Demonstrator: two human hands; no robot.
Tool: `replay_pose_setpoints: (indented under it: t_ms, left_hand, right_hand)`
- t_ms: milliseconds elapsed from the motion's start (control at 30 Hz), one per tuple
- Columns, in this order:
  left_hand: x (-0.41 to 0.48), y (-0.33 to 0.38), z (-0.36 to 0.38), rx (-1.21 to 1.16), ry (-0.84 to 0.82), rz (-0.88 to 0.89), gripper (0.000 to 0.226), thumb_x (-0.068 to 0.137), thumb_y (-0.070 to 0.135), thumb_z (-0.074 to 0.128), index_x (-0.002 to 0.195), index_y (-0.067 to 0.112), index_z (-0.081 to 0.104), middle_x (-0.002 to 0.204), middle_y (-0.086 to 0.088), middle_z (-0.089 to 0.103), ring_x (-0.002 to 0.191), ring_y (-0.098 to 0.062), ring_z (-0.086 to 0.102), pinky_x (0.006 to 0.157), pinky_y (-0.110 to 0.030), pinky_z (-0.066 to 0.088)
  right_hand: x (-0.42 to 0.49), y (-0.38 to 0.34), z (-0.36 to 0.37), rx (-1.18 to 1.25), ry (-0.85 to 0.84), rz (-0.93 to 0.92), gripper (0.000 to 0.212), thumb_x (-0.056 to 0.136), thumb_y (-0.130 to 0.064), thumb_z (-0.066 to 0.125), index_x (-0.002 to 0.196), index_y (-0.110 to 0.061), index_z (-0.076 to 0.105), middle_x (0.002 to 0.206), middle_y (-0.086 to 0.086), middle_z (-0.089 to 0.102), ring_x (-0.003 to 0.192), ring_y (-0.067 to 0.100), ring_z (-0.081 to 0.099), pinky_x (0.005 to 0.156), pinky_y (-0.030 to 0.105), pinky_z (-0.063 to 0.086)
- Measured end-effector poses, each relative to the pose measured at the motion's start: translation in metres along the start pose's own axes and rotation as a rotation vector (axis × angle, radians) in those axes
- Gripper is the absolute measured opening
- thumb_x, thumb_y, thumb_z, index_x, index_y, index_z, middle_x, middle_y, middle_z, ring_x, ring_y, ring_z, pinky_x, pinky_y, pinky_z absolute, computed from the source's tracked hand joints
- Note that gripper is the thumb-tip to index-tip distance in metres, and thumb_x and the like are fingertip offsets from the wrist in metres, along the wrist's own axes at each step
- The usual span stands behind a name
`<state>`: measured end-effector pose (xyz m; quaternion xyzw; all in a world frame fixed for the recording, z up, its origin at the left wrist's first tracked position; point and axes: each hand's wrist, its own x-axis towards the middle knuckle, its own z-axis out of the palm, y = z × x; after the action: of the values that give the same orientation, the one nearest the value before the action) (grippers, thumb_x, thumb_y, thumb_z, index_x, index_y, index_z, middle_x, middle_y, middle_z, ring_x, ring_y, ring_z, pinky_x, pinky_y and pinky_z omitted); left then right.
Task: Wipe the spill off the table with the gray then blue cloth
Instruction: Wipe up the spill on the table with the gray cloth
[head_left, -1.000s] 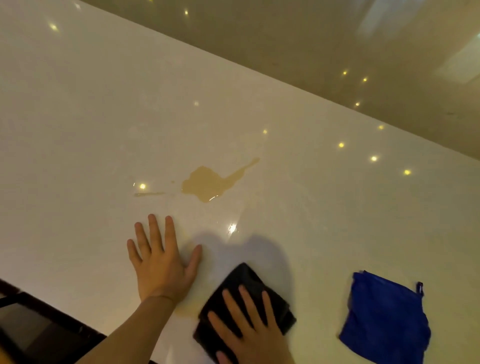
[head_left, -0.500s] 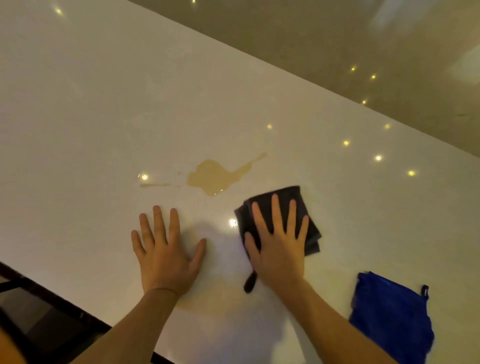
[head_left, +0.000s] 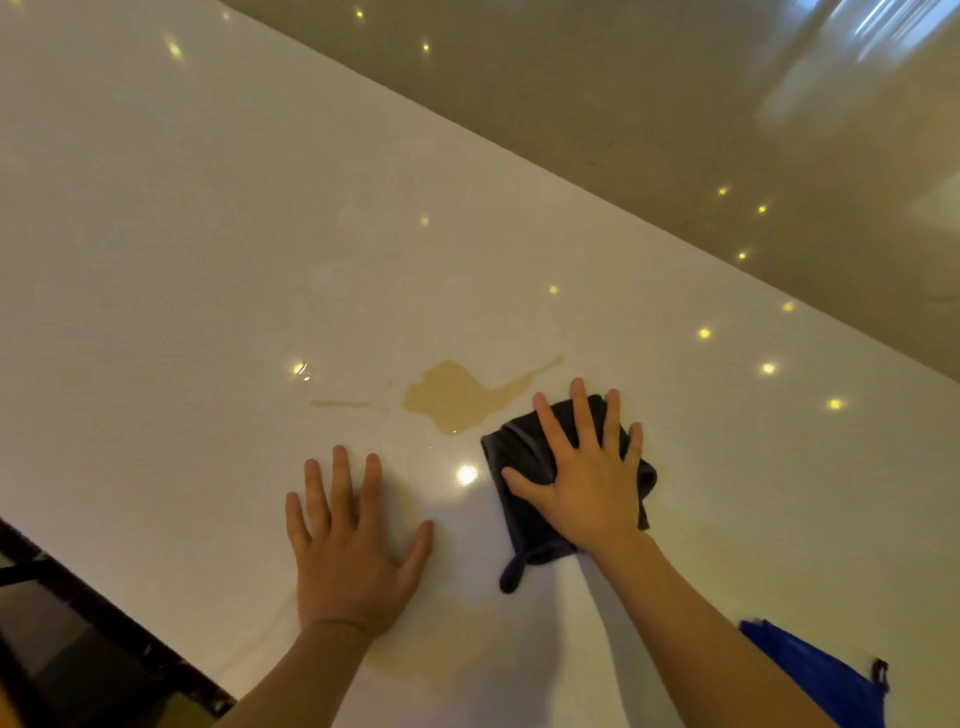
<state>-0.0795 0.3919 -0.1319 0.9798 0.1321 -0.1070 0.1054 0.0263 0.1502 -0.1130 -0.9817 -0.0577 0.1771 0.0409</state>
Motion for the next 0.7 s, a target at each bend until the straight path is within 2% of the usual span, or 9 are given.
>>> replay_pose_setpoints:
  t_ms: [133,200,267,300,367,433,600,667,700]
  left_hand:
    - [-0.002,-0.001,-0.001,0.017,-0.01,0.001,0.094,0.086,0.081,0.019,0.161,0.026,0.004,0.17,-0.009,-0.004,0.155,-0.033,-0.014,0.124,-0.056,-0.001]
    - [-0.002,-0.001,-0.002,0.022,-0.009,0.006,0.094,0.087,0.081,0.02,0.161,0.024,0.006,0.17,-0.01,-0.002,0.155,-0.034,-0.012,0.124,-0.057,0.001]
    - [-0.002,-0.001,-0.003,0.021,-0.013,0.012,0.094,0.087,0.08,0.02,0.161,0.023,0.009,0.17,-0.011,0.0,0.155,-0.035,-0.011,0.123,-0.057,0.001]
    - [-0.002,-0.001,-0.004,0.023,-0.023,0.014,0.094,0.087,0.08,0.019,0.161,0.023,0.009,0.17,-0.01,0.0,0.155,-0.035,-0.012,0.124,-0.057,0.001]
    - [-0.003,-0.001,-0.006,0.029,-0.036,0.01,0.095,0.086,0.081,0.016,0.161,0.023,0.009,0.17,-0.01,-0.002,0.155,-0.035,-0.013,0.124,-0.057,0.001]
    - [-0.003,-0.001,-0.007,0.023,-0.037,0.004,0.095,0.086,0.081,0.016,0.161,0.023,0.011,0.17,-0.01,-0.001,0.155,-0.035,-0.012,0.124,-0.057,0.002]
    - [-0.003,-0.001,-0.008,0.022,-0.045,-0.005,0.094,0.087,0.08,0.02,0.161,0.023,0.013,0.17,-0.01,0.0,0.155,-0.035,-0.01,0.123,-0.056,0.0]
    - [-0.003,0.0,-0.009,0.026,-0.039,-0.006,0.094,0.087,0.079,0.02,0.161,0.022,0.013,0.17,-0.011,0.002,0.155,-0.036,-0.008,0.123,-0.056,0.001]
    - [-0.002,0.0,-0.009,0.032,-0.037,-0.007,0.094,0.087,0.079,0.021,0.161,0.022,0.014,0.17,-0.012,0.002,0.155,-0.037,-0.007,0.123,-0.057,0.002]
  right_hand:
    - [0.011,-0.004,-0.013,0.05,-0.03,-0.01,0.099,0.076,-0.094,0.022,0.161,-0.043,0.016,0.173,0.003,0.005,0.156,0.043,0.001,0.121,0.068,0.005]
    - [0.008,0.0,-0.025,0.173,0.008,0.004,0.089,0.08,-0.088,0.031,0.154,-0.039,0.04,0.164,0.004,0.029,0.147,0.038,0.022,0.118,0.061,0.023]
    - [0.014,0.009,-0.039,0.333,0.028,0.027,0.066,0.09,-0.067,0.049,0.144,-0.029,0.056,0.145,0.005,0.047,0.131,0.034,0.041,0.109,0.045,0.038]
    - [0.02,0.013,-0.048,0.411,-0.013,0.04,0.053,0.094,-0.049,0.059,0.141,-0.024,0.059,0.139,0.007,0.05,0.127,0.032,0.047,0.106,0.036,0.039]
    - [0.031,0.014,-0.064,0.454,-0.126,0.021,0.035,0.096,-0.017,0.065,0.131,-0.016,0.065,0.13,0.01,0.057,0.121,0.03,0.056,0.098,0.025,0.037]
    - [0.04,0.007,-0.078,0.411,-0.18,-0.065,0.025,0.095,-0.003,0.063,0.118,-0.013,0.07,0.121,0.008,0.062,0.115,0.028,0.059,0.095,0.026,0.042]
    - [0.061,-0.031,-0.102,0.381,-0.252,-0.474,0.028,0.093,0.003,0.06,0.105,-0.016,0.077,0.111,0.0,0.064,0.107,0.022,0.06,0.102,0.039,0.048]
    - [0.078,-0.043,-0.104,0.356,-0.155,-0.493,0.03,0.094,0.0,0.06,0.11,-0.018,0.077,0.118,0.001,0.065,0.113,0.025,0.056,0.105,0.043,0.045]
    - [0.086,-0.049,-0.101,0.337,-0.069,-0.446,0.03,0.095,-0.006,0.062,0.118,-0.021,0.074,0.127,0.002,0.064,0.12,0.029,0.052,0.107,0.045,0.041]
